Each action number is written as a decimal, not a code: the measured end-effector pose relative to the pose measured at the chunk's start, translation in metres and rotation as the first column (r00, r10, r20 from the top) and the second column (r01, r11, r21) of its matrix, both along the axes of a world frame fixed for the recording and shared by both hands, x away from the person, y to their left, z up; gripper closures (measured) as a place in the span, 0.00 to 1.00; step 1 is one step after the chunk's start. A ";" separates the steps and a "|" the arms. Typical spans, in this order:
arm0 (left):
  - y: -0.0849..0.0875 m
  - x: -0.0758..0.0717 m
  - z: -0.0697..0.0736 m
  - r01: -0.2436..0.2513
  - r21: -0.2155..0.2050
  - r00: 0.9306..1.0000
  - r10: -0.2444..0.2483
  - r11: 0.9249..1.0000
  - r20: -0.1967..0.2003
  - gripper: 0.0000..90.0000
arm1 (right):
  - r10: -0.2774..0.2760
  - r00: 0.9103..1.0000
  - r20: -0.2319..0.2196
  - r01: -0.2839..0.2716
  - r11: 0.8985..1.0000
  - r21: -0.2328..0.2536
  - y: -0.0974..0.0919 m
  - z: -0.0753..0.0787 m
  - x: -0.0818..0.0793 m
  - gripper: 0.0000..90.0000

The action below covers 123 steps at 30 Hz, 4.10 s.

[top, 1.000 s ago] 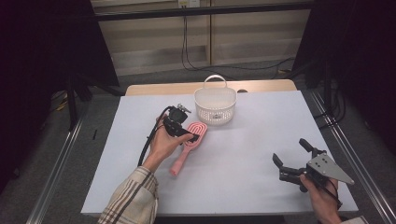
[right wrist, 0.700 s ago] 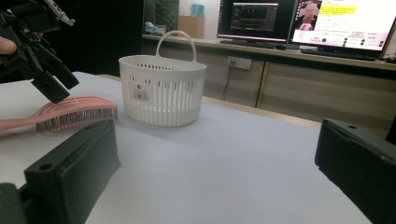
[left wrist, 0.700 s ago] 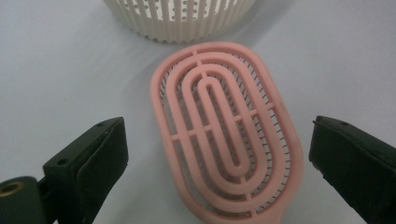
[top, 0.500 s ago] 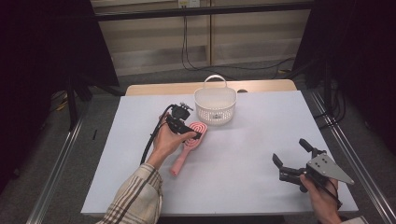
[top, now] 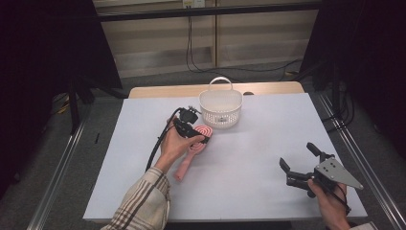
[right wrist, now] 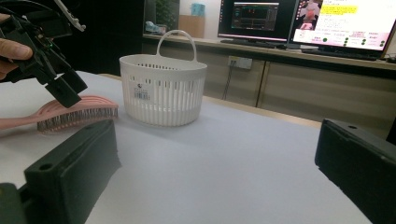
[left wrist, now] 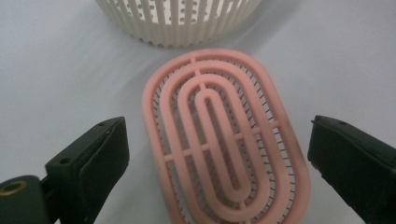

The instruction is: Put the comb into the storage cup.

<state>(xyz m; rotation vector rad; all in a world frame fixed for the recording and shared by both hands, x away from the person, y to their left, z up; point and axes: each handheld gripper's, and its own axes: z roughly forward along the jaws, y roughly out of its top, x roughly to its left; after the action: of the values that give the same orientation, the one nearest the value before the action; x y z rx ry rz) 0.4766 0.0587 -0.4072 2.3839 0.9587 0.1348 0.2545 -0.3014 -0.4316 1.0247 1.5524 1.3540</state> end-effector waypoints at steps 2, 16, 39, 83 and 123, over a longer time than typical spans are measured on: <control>-0.001 0.000 0.000 0.016 0.007 1.000 -0.016 1.000 0.005 0.06 | 0.001 1.000 0.000 -0.001 1.000 0.000 0.000 0.000 0.000 0.00; -0.008 0.001 -0.010 0.015 0.032 0.999 -0.014 0.999 -0.031 0.05 | 0.003 1.000 -0.003 -0.003 1.000 0.000 0.000 0.000 0.000 0.00; -0.014 0.006 -0.028 0.012 0.065 0.998 -0.008 0.998 -0.067 0.07 | 0.008 1.000 -0.005 -0.008 1.000 0.002 0.000 0.000 0.000 0.00; -0.019 0.004 -0.026 0.034 0.074 0.996 -0.028 0.997 -0.085 0.20 | 0.010 1.000 -0.005 -0.010 1.000 -0.003 0.000 -0.001 0.000 0.00; -0.007 0.000 0.004 0.016 -0.018 1.000 -0.016 1.000 0.005 0.23 | 0.006 1.000 -0.005 -0.006 1.000 -0.005 0.000 -0.001 0.001 0.00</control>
<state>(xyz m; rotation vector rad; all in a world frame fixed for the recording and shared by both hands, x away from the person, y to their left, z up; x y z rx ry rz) 0.4770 0.0519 -0.4036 2.3729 0.9345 0.1256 0.2552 -0.3013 -0.4324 1.0223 1.5631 1.3517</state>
